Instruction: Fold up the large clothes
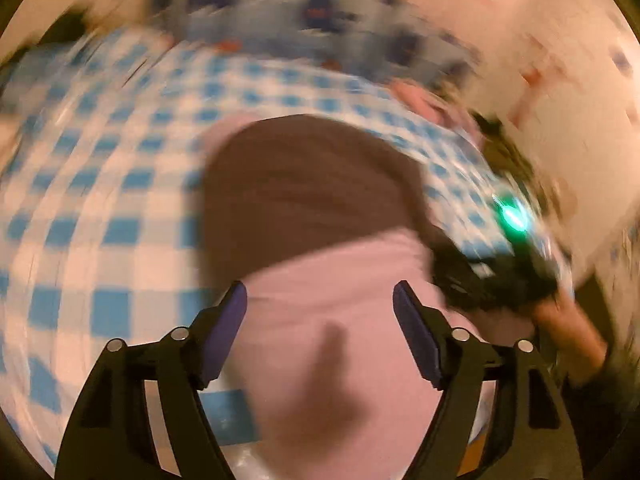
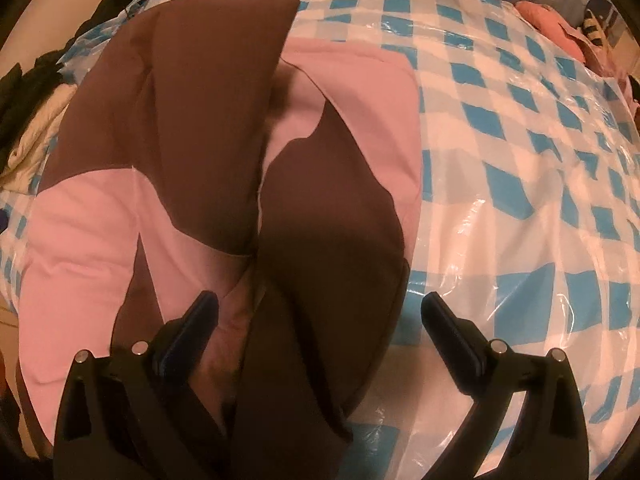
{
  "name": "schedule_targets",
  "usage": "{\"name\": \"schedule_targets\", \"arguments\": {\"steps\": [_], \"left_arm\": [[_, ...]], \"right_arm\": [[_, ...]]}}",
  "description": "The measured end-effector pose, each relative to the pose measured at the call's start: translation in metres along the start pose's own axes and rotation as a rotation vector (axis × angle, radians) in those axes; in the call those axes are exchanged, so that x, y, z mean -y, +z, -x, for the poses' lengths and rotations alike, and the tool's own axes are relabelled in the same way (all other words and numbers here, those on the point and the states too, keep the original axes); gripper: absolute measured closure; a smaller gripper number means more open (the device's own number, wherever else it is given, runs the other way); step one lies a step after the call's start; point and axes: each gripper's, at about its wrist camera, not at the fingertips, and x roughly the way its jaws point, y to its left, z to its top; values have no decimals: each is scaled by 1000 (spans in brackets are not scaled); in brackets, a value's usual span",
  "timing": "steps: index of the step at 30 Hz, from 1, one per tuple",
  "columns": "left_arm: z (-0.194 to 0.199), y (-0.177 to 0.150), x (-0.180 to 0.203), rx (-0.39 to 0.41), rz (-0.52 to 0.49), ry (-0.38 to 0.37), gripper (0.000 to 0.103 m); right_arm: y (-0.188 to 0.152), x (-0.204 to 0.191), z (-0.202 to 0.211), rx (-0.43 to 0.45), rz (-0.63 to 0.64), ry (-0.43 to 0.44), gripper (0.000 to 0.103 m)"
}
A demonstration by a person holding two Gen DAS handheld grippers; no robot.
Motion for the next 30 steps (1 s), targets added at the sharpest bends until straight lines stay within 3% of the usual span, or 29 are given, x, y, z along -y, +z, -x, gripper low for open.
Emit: {"name": "schedule_targets", "arguments": {"steps": [2, 4, 6, 9, 13, 16, 20, 23, 25, 27, 30], "left_arm": [[-16, 5, -37, -37, 128, -40, 30], [-51, 5, -57, -131, 216, -106, 30], [-83, -3, -54, -207, 249, -243, 15], [-84, -2, -23, -186, 131, -193, 13], [-37, 2, -3, -83, 6, -166, 15], [14, 6, -10, 23, -45, -69, 16], [82, 10, -47, 91, -40, 92, 22], [81, -5, -97, -11, 44, 245, 21], [70, -20, -135, -57, 124, 246, 21], [79, -25, -151, -37, 197, 169, 21], [114, -20, -139, 137, 188, 210, 21]], "right_arm": [[-4, 4, -2, 8, -49, 33, 7], [-6, 8, -4, 17, -97, 77, 7], [-12, 13, -7, 35, -158, 132, 7], [-19, 12, -11, 86, -229, 210, 7], [-22, -25, -1, 234, -212, 259, 7], [-11, -69, 6, 297, -159, 311, 7], [7, -156, 4, 326, -38, 365, 7], [12, -212, -16, 268, 76, 283, 7], [9, -230, -25, 266, 128, 238, 7], [7, -228, -25, 264, 142, 216, 7], [1, -223, -19, 248, 159, 168, 7]]}}
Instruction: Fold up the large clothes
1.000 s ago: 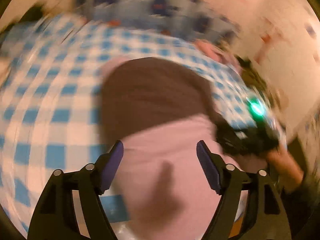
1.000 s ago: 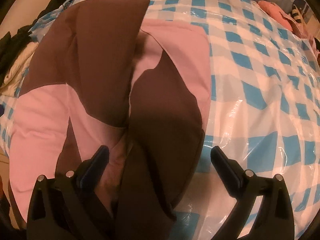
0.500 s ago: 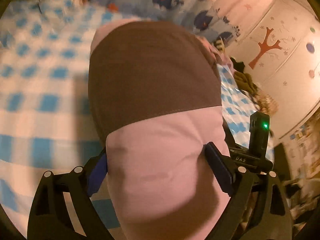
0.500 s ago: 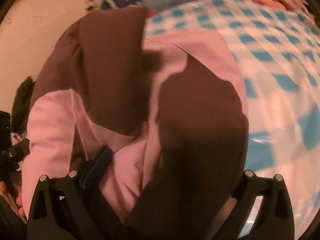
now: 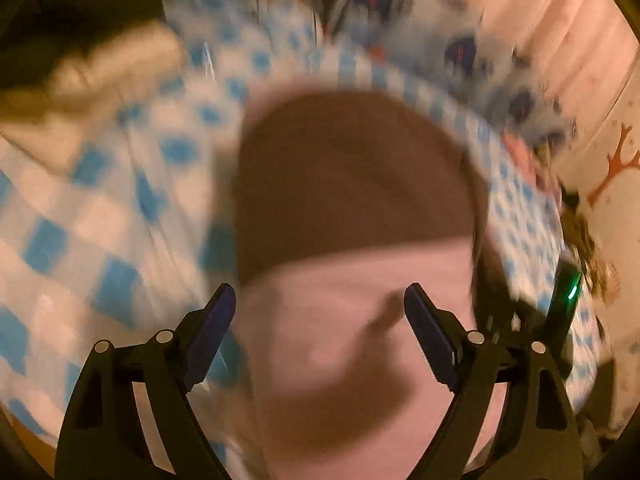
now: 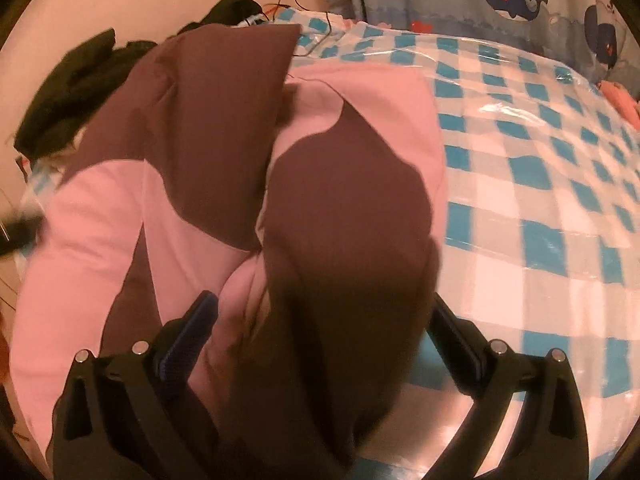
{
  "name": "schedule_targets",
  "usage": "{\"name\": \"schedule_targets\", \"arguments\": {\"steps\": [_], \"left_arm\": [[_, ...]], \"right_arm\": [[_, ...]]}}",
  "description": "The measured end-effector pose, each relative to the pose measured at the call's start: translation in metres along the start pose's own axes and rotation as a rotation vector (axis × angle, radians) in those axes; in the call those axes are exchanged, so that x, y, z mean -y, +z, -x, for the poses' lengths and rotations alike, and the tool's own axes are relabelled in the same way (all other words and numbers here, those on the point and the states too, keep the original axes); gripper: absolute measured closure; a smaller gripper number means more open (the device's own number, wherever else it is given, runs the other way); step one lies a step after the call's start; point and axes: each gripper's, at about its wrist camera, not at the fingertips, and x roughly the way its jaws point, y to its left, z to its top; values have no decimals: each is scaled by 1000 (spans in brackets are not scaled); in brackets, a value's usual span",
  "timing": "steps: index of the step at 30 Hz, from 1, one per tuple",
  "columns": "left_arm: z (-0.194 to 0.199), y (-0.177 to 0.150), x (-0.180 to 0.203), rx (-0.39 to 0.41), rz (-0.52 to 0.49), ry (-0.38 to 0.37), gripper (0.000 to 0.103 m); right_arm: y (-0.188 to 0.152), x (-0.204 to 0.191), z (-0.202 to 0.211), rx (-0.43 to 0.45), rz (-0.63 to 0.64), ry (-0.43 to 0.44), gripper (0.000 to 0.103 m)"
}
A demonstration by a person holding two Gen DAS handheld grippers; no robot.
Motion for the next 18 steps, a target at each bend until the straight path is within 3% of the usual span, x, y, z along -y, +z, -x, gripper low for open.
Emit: {"name": "schedule_targets", "arguments": {"steps": [2, 5, 6, 8, 11, 13, 14, 16, 18], "left_arm": [[14, 8, 12, 76, -21, -26, 21], [-8, 12, 37, 5, -102, -77, 21], [-24, 8, 47, -38, -142, -64, 20], [-44, -4, 55, -44, -214, 16, 17], [-47, -7, 59, -40, -223, 7, 17], [-45, -9, 66, -36, -255, 21, 17], [-46, -10, 67, -34, -263, 28, 17], [-46, -12, 68, -25, -262, 31, 16], [-45, -15, 68, -16, -266, 14, 13]], "right_arm": [[1, 7, 2, -25, 8, -9, 7], [12, 9, 12, -103, 33, -31, 7], [16, 14, 14, -115, 33, -54, 7], [34, 14, 36, -82, 7, -105, 7], [63, 12, 66, 33, -158, 48, 7], [82, 10, 66, 116, -331, 315, 7], [86, 8, 61, 143, -375, 362, 7], [86, 0, 37, 187, -401, 323, 7], [69, -11, 1, 180, -330, 154, 7]]}}
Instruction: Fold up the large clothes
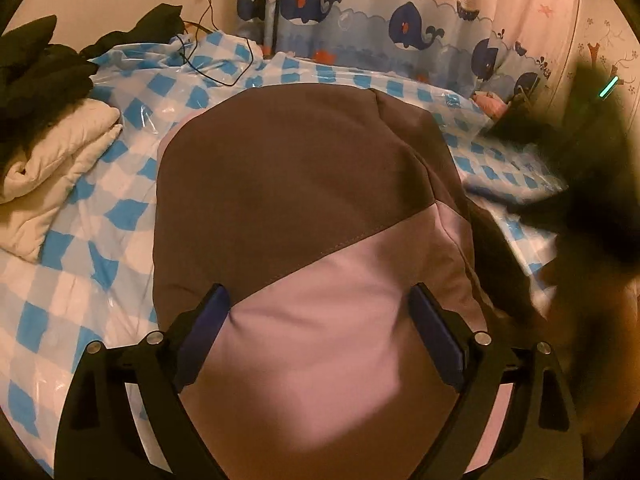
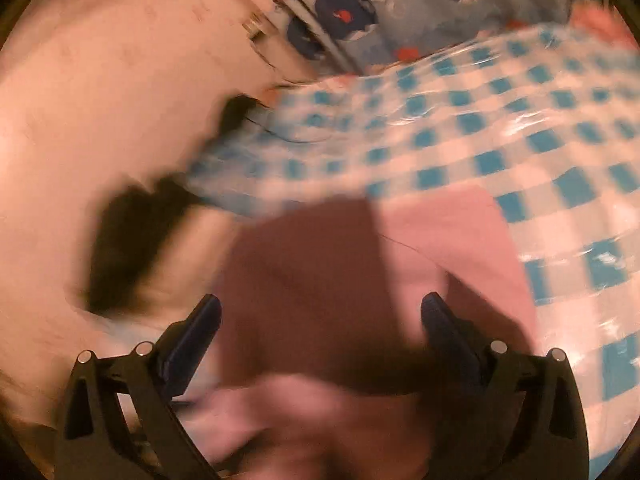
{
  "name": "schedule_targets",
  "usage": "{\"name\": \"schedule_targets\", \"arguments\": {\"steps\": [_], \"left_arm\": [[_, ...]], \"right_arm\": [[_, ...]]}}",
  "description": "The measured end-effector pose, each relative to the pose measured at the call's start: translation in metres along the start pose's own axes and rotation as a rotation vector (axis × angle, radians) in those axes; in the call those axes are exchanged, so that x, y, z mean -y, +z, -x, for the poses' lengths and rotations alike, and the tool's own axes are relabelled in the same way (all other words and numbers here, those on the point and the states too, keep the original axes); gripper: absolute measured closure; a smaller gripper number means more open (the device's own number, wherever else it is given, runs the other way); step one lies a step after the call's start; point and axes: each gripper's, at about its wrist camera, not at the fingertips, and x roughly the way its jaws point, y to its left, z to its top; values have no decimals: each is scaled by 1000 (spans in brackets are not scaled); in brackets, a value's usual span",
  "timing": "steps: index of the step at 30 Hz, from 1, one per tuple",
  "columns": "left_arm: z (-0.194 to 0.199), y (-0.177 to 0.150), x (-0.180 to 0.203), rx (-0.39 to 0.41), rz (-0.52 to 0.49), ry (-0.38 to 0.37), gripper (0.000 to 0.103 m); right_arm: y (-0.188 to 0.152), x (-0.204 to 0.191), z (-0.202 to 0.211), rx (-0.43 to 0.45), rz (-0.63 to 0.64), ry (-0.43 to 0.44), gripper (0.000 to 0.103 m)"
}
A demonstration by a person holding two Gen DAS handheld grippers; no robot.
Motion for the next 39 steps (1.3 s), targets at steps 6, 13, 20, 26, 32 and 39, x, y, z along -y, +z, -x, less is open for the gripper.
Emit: {"name": "schedule_targets", "arguments": {"steps": [6, 13, 20, 26, 32, 39], "left_arm": [[-16, -13, 46, 33, -180, 69, 8], [-5, -12, 34, 32, -118, 107, 8], [13, -16, 26, 42, -46, 123, 8], [33, -25, 30, 26, -34, 151, 8], [59, -33, 27, 2, 9, 183, 8], [100, -38, 28, 34, 18, 219, 8]], "right_arm": [[-42, 66, -21, 137, -98, 55, 7], [-22, 53, 8, 50, -73, 41, 7], [-55, 0, 74, 61, 191, -97, 7], [-77, -10, 101, 35, 243, -164, 7], [-89, -20, 129, 62, 283, -219, 7], [-96, -31, 152, 67, 279, -236, 7]]}}
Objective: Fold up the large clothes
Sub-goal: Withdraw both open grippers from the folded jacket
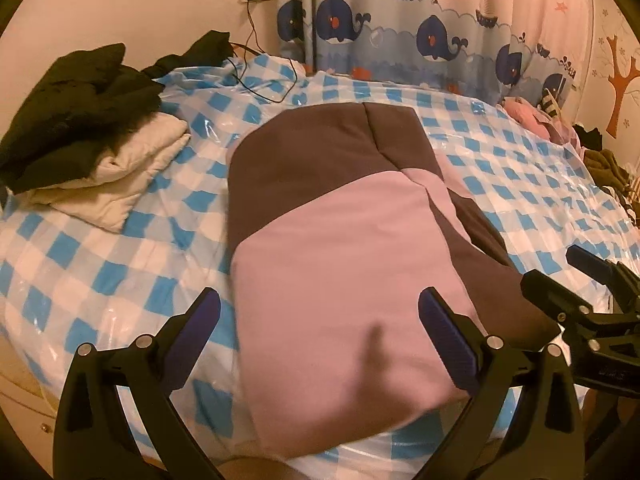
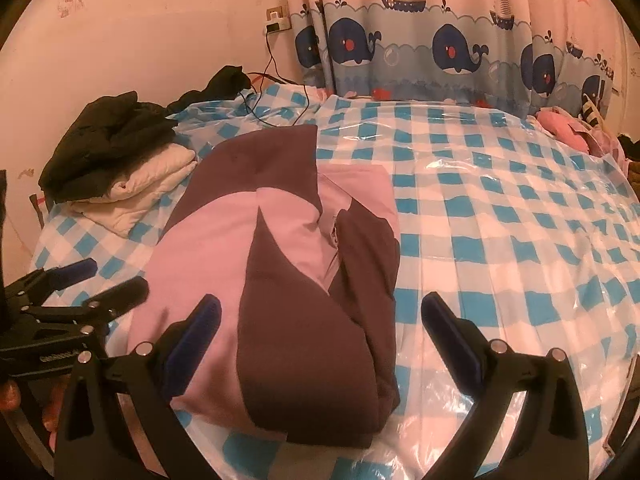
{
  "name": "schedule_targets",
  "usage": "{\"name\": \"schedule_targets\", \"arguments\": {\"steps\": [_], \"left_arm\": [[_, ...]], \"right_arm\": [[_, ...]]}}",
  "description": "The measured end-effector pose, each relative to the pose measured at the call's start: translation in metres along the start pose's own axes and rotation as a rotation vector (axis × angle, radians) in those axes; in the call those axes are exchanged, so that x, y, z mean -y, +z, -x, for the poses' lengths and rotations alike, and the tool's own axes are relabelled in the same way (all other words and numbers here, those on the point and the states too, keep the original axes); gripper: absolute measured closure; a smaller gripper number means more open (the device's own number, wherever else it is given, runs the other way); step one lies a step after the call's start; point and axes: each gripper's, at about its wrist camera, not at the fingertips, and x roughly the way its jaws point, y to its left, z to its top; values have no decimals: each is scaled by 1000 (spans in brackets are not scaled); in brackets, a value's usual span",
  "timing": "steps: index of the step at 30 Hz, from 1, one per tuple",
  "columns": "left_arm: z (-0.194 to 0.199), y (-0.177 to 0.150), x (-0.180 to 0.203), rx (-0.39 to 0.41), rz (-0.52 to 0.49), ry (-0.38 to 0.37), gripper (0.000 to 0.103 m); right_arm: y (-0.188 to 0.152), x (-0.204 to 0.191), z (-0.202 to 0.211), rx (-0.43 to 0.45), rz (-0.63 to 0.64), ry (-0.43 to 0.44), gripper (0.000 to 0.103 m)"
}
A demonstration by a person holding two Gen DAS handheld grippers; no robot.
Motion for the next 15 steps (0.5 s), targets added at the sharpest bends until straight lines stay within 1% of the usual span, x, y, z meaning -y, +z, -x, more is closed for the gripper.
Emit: {"name": "schedule_targets", "arguments": {"steps": [3, 8, 12, 15], "left_arm": [[11, -2, -2, -4, -4, 9, 8], [23, -7, -3, -32, 3, 5, 8], [33, -12, -1, -29, -11, 22, 8], [39, -14, -4, -29, -6, 17, 8]], "right_arm": [[0, -4, 6, -9, 6, -3, 7], [-2, -13, 13, -33, 15, -8, 7], [-4, -20, 19, -55, 24, 0, 7], [-5, -23, 24, -62, 24, 0, 7]]}}
